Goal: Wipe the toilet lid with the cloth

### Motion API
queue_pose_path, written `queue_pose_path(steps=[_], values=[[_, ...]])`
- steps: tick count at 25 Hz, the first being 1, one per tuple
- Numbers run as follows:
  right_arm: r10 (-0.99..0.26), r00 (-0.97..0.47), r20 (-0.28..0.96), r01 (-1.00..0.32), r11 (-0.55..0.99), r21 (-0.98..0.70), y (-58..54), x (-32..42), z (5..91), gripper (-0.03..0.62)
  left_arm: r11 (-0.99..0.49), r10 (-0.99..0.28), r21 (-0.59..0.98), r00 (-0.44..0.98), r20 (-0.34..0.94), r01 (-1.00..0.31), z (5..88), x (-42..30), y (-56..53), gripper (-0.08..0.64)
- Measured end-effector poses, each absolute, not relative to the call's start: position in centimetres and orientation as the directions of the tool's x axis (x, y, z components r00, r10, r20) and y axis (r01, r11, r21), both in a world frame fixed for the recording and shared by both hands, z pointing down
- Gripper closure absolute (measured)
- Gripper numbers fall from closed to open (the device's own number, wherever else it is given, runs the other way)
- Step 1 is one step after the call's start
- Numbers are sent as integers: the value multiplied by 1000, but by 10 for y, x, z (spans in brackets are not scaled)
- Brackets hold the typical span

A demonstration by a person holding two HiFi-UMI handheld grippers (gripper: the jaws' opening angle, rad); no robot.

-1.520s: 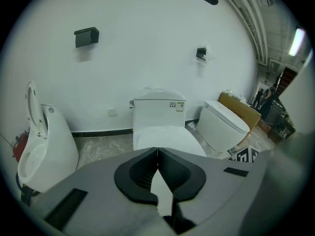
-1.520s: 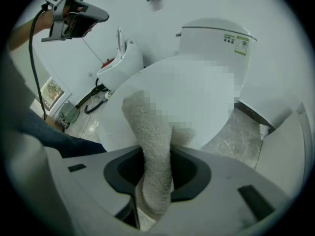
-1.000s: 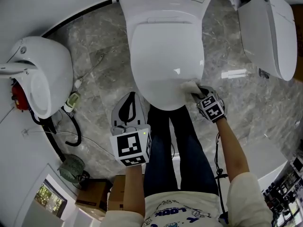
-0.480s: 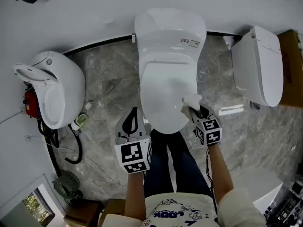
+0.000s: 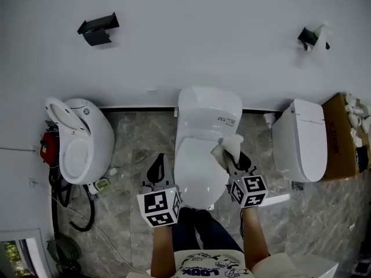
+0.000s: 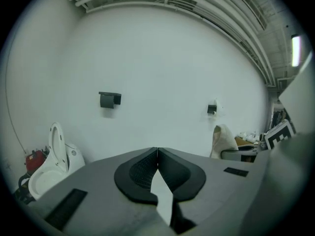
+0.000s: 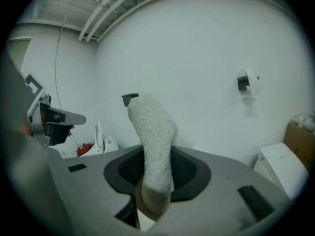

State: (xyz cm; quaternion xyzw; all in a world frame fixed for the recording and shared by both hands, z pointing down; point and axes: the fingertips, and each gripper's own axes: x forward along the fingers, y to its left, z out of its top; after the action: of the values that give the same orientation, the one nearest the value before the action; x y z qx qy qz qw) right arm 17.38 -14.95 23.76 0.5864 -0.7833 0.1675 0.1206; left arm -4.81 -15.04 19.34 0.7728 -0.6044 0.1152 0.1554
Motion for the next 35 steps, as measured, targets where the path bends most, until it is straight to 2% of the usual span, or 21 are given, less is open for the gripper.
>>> queue_pose_path(steps=[10, 17, 35], values=[[-943, -295, 157, -954, 281, -102, -160, 150, 88, 474, -204, -962, 77, 214, 167, -976, 66, -56, -150, 555], [-966, -253, 53, -964, 247, -93, -137, 149, 34, 474, -196, -976, 40, 199, 83, -980, 18, -66, -138, 555], [-977, -214, 20, -977, 213, -26, -130, 149, 15, 474, -243, -969, 25, 244, 41, -970, -4, -50, -138, 555]])
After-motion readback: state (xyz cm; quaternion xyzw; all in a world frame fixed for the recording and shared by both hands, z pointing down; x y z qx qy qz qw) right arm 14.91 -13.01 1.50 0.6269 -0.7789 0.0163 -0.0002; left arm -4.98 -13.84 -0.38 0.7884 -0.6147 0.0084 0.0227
